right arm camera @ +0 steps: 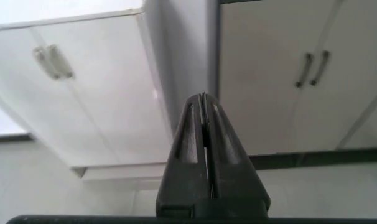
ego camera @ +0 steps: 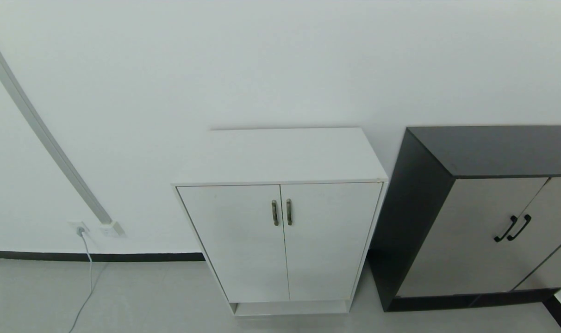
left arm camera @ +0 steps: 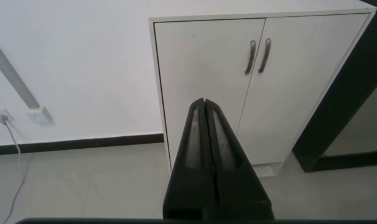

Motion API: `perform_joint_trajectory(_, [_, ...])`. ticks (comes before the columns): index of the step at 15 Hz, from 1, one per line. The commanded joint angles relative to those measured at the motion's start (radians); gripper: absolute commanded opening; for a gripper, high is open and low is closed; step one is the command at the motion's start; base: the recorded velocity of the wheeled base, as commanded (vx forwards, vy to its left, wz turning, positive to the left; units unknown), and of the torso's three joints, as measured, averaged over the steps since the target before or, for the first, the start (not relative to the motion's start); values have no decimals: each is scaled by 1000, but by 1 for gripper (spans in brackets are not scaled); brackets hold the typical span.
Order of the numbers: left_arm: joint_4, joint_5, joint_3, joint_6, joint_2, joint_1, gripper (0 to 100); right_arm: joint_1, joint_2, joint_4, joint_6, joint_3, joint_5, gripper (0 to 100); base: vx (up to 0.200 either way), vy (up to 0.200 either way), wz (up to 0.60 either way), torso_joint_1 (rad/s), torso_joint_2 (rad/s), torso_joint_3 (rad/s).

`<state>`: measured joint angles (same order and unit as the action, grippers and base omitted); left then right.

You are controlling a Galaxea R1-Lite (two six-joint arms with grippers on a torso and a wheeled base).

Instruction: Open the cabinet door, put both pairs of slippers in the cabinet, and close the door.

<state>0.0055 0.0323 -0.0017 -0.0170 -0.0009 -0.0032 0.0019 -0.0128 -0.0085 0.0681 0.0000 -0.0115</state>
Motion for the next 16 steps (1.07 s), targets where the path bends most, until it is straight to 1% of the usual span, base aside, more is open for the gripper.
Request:
perform_joint_trajectory(1, [1,0,0,0,1,0,0,-3,13,-1,1,0,-2,0,0,0,0,0,0,0])
perform_joint_trajectory(16, [1,0,0,-1,1,0,0,-3,13,1,-13,0,4,0,0,0,0,0,0,0])
